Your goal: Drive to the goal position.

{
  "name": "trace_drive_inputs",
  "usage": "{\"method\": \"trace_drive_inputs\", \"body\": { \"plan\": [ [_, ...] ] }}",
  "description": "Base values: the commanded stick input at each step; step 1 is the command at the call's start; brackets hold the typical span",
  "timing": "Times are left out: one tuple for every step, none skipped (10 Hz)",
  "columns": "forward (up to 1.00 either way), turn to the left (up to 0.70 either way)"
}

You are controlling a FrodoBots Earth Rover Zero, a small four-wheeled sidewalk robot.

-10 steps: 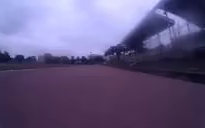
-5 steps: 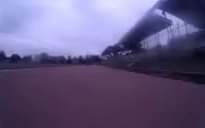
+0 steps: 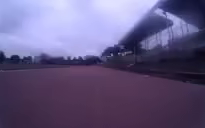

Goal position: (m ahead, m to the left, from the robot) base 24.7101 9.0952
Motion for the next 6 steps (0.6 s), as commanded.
{"method": "trace_drive_inputs", "body": {
  "plan": [
    [0.7,0.14],
    [0.7,0.14],
    [0.7,0.14],
    [0.7,0.14],
    [0.7,0.14],
    [0.7,0.14]
  ]
}}
